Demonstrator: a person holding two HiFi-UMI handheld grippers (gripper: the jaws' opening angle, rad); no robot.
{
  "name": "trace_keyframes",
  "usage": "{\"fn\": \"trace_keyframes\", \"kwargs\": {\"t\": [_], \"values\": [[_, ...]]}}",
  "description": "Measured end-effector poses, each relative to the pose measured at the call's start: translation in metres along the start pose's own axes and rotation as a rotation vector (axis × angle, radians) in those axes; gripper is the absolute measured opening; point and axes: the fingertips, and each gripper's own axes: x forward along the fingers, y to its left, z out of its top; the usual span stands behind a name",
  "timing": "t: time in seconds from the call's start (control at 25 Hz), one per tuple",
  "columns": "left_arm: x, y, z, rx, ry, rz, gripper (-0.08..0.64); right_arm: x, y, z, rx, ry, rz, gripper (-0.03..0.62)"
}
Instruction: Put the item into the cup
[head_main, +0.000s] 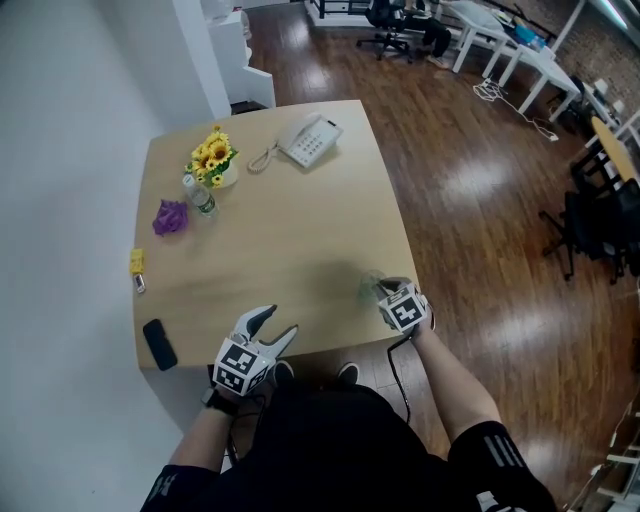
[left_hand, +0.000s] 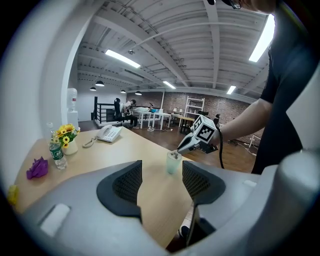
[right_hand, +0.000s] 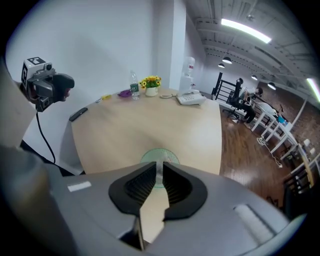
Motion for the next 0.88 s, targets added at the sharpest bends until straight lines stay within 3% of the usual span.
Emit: {"fn": "trace_keyframes", "kwargs": {"t": [0.4,0.6,0.88], "values": [[-0.008,0.009,0.009,0.005,-0.027,0.016,0.249,-0.02,-0.004,0.02,0.061,-0.085,-0.012,0.097],[-0.026,0.017,0.012,0.007,-0.045,0.014,0.249,-0.052,0.012,0.056,0.137,-0.232,0.011,0.097],[-0.07,0.031,0.014,0.027,-0.094,0.017,0.249,-0.096,0.074,0.123,0.145,-0.433,0.125,0.097]]}}
